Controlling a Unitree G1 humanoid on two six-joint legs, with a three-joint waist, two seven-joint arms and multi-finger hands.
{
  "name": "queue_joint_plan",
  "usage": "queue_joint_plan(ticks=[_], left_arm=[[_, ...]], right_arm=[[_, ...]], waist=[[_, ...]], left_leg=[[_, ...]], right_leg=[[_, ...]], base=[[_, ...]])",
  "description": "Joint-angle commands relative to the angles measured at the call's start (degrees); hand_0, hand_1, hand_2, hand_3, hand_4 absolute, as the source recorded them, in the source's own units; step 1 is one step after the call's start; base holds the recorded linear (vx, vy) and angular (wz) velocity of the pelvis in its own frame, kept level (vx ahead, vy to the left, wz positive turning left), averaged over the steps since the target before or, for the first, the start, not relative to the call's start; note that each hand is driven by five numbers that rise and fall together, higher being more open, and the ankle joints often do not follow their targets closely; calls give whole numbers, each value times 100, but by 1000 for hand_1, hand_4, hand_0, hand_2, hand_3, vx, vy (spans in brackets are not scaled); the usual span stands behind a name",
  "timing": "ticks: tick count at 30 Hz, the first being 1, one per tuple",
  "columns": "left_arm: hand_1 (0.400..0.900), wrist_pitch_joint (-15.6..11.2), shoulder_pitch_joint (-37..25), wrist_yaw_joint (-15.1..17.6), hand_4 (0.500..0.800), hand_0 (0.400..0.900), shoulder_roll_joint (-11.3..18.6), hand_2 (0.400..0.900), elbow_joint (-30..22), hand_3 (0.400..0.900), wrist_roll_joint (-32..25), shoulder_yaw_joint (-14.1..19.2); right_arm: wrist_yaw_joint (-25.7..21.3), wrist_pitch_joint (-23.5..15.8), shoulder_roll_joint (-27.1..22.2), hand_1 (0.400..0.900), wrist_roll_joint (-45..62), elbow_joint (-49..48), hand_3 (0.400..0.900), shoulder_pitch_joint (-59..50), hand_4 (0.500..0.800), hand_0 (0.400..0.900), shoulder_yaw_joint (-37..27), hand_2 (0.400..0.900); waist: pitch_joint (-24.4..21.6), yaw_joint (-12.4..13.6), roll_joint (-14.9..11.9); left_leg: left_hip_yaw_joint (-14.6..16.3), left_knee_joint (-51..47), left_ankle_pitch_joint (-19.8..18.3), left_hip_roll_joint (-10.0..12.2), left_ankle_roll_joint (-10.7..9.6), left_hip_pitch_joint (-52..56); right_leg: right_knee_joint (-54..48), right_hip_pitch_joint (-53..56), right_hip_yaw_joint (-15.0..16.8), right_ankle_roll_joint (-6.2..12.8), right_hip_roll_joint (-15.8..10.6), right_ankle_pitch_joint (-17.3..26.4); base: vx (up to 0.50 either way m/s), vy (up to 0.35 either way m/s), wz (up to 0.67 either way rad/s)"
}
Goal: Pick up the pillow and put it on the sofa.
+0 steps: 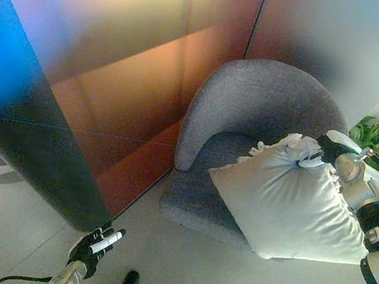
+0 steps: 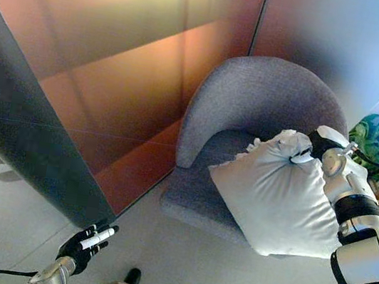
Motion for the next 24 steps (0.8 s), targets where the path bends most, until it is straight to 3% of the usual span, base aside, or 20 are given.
queue_joint_plan(ticks=[1, 2, 6, 11, 21, 24], left_arm=[[900, -446, -696, -150, 800, 900, 424, 900, -346, 900, -165, -630], [900, -473, -956, -120, 800, 900, 456, 900, -393, 900, -261, -666], [900, -432, -1227, 76, 800, 900, 436, 900, -546, 900, -309, -708], [900, -256, -941, 76, 800, 900, 449, 900, -691, 900, -194, -687], [900, -204, -639, -87, 800, 900, 453, 900, -694, 900, -123, -672], [900, -185, -525, -100, 800, 900, 456, 900, -706, 900, -84, -673]], right_arm=[[-888, 372, -358, 586, -267, 338, 586, -2004, 612, 586, 502, 586], [-926, 601, -288, 900, -333, 472, 900, -2227, 800, 900, 585, 900], [-799, 684, -353, 900, -160, 621, 900, -2517, 800, 900, 960, 900], [-495, 688, -432, 900, -234, 639, 900, -2450, 800, 900, 920, 900], [-611, 568, -473, 900, -482, 711, 900, -2007, 800, 900, 626, 900], [-938, 552, -480, 900, -518, 737, 900, -1882, 800, 900, 515, 900]], waist=[[-249, 236, -264], [-65, 243, -260], [179, 228, -268], [2, 215, -313], [-210, 213, -260], [-288, 227, -245]], left_leg=[[113, -41, 110, 246, 30, -340], [73, -41, 129, 242, 27, -543], [-2, -41, 161, 228, 54, -759], [4, -41, 100, 210, 71, -582], [102, -41, 25, 224, 79, -314], [129, -41, 7, 249, 74, -214]], right_leg=[[116, -236, -8, 290, -405, -54], [95, -418, 30, 286, -387, -19], [85, -610, 96, 258, -341, 4], [84, -447, 118, 254, -373, -53], [66, -183, 81, 268, -425, -128], [65, -84, 63, 267, -430, -150]], base=[[-475, -87, 2], [-468, -90, 2], [-156, -48, -1], [144, 10, 1], [79, 23, 0], [89, 3, 2]])
